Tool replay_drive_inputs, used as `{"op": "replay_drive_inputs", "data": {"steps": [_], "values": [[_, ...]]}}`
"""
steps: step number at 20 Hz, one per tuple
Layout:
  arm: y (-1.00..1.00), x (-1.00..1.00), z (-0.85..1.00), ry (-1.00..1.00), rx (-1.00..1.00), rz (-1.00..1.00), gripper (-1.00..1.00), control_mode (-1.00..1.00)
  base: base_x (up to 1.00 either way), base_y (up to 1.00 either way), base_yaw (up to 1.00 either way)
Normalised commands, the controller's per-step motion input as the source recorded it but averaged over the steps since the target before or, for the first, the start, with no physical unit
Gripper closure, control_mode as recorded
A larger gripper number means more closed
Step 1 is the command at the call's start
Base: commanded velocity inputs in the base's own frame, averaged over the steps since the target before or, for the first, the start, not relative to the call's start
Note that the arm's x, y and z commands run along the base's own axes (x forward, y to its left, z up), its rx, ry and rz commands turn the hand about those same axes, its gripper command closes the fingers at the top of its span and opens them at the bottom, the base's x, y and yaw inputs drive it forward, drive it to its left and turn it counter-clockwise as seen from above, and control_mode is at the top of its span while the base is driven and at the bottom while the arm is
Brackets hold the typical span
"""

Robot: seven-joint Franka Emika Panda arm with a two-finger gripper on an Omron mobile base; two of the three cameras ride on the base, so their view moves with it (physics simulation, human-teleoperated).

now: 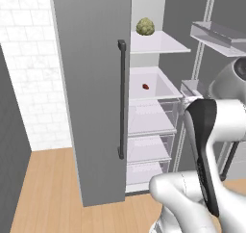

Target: Take the strawberry from the fridge and place it on top of the pancake, located on the dining counter.

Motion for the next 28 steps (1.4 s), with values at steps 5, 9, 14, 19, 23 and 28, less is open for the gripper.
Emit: {"op": "replay_drive_inputs", "data": {"steps": [5,9,14,19,23,28], "values": [[0.35,-0.36,0.00,0.00,0.00,0.10,-1.00,-1.00,0.00,0.00,0.00],[0.15,-0.41,0.00,-0.02,0.00,0.00,-1.00,-1.00,0.00,0.00,0.00],[0.03,-0.39,0.00,0.00,0.00,0.00,-1.00,-1.00,0.00,0.00,0.00],[0.00,-0.04,0.00,0.00,0.00,0.00,-1.00,1.00,0.09,0.00,0.00],[0.00,0.00,0.00,0.00,0.00,0.00,-1.00,1.00,0.60,0.00,0.00],[0.00,0.00,0.00,0.00,0.00,0.00,-1.00,1.00,0.84,-0.23,0.00]]}}
